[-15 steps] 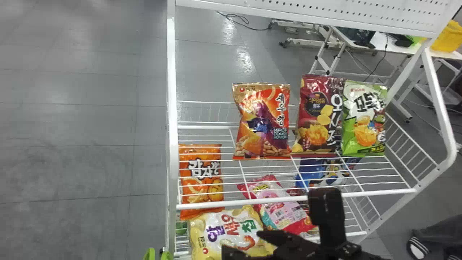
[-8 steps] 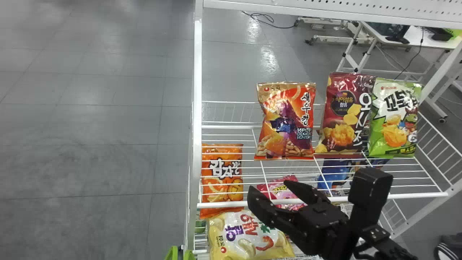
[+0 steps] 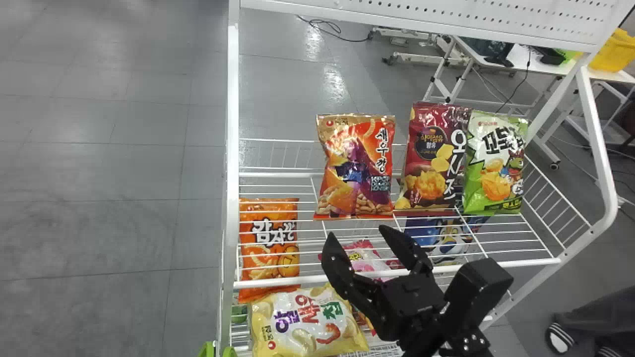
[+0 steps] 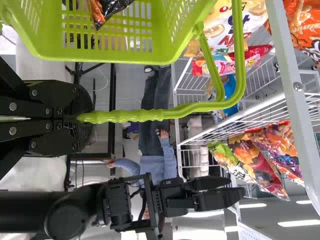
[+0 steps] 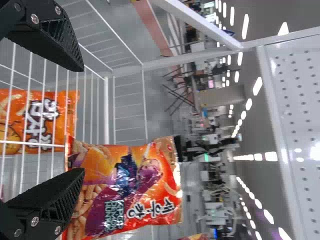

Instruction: Hold basket handle with left hand then pick spicy shrimp crackers with right hand and place into basket

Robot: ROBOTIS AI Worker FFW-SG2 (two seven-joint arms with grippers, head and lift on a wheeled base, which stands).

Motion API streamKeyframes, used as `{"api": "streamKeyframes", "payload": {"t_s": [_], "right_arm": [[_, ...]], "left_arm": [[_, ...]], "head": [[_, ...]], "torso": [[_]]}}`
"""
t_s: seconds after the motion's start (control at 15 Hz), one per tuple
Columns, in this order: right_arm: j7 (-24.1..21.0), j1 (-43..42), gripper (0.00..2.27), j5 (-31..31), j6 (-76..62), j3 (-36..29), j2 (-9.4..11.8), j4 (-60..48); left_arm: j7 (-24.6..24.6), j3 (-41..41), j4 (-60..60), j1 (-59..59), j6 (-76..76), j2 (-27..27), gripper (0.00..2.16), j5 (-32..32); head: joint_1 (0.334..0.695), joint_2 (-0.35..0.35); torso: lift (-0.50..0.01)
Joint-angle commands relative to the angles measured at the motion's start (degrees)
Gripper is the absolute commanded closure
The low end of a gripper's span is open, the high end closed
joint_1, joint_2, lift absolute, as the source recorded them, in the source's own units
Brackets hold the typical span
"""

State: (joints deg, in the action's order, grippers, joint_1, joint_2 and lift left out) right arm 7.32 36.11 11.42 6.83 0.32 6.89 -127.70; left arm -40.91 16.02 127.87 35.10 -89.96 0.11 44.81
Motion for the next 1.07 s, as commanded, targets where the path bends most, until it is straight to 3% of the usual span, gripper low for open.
{"api": "streamKeyframes", "payload": {"t_s": [0.0,0.47,1.0], "right_arm": [[-0.6,0.4,0.1,-0.5,-4.8,0.6,0.1,2.2],[-5.0,0.9,0.09,-2.2,-3.0,1.1,0.6,1.8],[-5.5,0.2,0.1,-3.1,-7.2,1.0,0.8,4.0]], "left_arm": [[0.0,-0.2,-0.2,-0.2,-0.1,0.1,1.9,-0.1],[-0.1,-0.4,0.2,0.0,-0.1,0.2,1.9,-0.1],[-0.2,-0.1,0.1,0.1,-0.1,0.0,1.9,-0.1]], "head": [[0.695,-0.289],[0.695,-0.32],[0.695,-0.329]], "torso": [[-0.037],[-0.037],[-0.037]]}}
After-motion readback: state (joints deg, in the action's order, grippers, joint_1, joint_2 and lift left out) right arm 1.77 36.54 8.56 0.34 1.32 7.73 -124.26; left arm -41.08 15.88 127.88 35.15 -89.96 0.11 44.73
